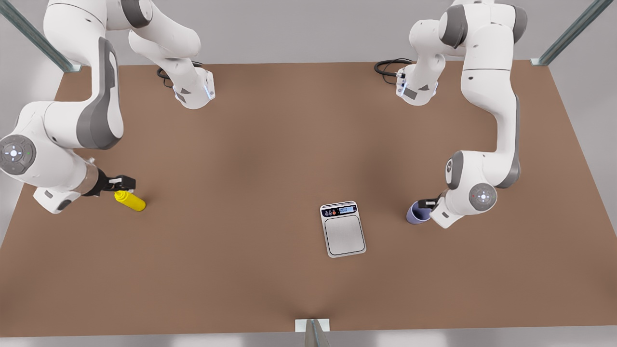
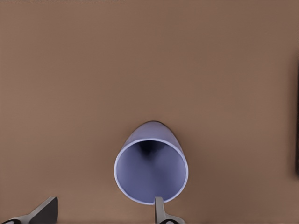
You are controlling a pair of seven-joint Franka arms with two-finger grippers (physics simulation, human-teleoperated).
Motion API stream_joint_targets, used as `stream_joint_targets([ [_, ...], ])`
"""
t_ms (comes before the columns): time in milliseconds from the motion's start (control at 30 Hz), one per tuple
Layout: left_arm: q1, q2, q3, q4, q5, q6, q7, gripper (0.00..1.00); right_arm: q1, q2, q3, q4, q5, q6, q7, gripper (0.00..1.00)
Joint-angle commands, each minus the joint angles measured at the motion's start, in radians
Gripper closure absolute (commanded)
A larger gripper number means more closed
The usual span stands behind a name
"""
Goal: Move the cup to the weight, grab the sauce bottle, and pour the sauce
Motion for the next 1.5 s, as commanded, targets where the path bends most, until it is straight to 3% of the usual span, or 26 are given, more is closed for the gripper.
stream_joint_targets([
  [0, 0.000, 0.002, 0.000, 0.000, -0.004, 0.002, 0.000, 0.06, -0.001, 0.000, 0.000, -0.002, 0.000, 0.000, -0.005, 0.00],
  [100, 0.000, -0.003, 0.000, -0.051, -0.009, 0.074, 0.000, 0.09, -0.038, -0.003, 0.002, -0.044, -0.025, 0.058, -0.264, 0.00],
  [167, 0.000, -0.001, 0.000, -0.063, -0.009, 0.095, 0.000, 0.27, -0.119, -0.003, 0.002, -0.112, -0.011, 0.152, -0.666, 0.00],
  [267, 0.000, 0.017, 0.000, -0.064, -0.009, 0.115, 0.000, 0.37, -0.339, 0.028, 0.002, -0.278, 0.199, 0.371, -1.192, 0.00],
  [367, -0.001, 0.043, 0.000, -0.066, -0.009, 0.130, 0.000, 0.42, -0.518, 0.156, 0.002, -0.305, 0.455, 0.365, -1.575, 0.00],
  [500, -0.001, 0.054, -0.003, -0.118, -0.010, 0.215, -0.002, 0.56, -0.672, 0.261, 0.002, -0.373, 0.610, 0.338, -1.937, 0.00],
  [567, -0.003, 0.054, -0.005, -0.120, -0.010, 0.221, -0.006, 0.68, -0.724, 0.328, 0.002, -0.350, 0.689, 0.339, -2.106, 0.00],
  [667, -0.008, 0.063, -0.008, -0.118, -0.030, 0.232, -0.020, 0.74, -0.765, 0.413, 0.002, -0.336, 0.804, 0.269, -2.340, 0.00],
  [700, -0.012, 0.063, -0.008, -0.117, -0.030, 0.238, -0.023, 0.79, -0.768, 0.433, 0.002, -0.336, 0.816, 0.244, -2.340, 0.00],
  [1133, -0.015, 0.066, -0.008, -0.115, -0.032, 0.245, -0.025, 0.79, -0.683, 0.515, 0.009, -0.307, 0.922, 0.258, -2.324, 0.00],
  [1167, -0.015, 0.071, -0.008, -0.113, -0.032, 0.245, -0.025, 0.76, -0.678, 0.526, 0.009, -0.307, 0.922, 0.259, -2.324, 0.00],
  [1233, -0.026, 0.079, -0.008, -0.113, -0.032, 0.247, -0.026, 0.59, -0.679, 0.528, 0.009, -0.311, 0.919, 0.252, -2.329, 0.00],
  [1333, -0.026, 0.077, -0.008, -0.112, -0.032, 0.245, -0.025, 0.56, -0.679, 0.528, 0.009, -0.313, 0.916, 0.246, -2.337, 0.00],
  [1400, -0.024, 0.077, -0.006, -0.112, -0.032, 0.245, -0.025, 0.76, -0.678, 0.528, 0.009, -0.313, 0.914, 0.239, -2.337, 0.00],
  [1467, -0.024, 0.077, -0.006, -0.112, -0.032, 0.247, -0.025, 0.79, -0.669, 0.528, 0.009, -0.313, 0.914, 0.218, -2.337, 0.00],
])
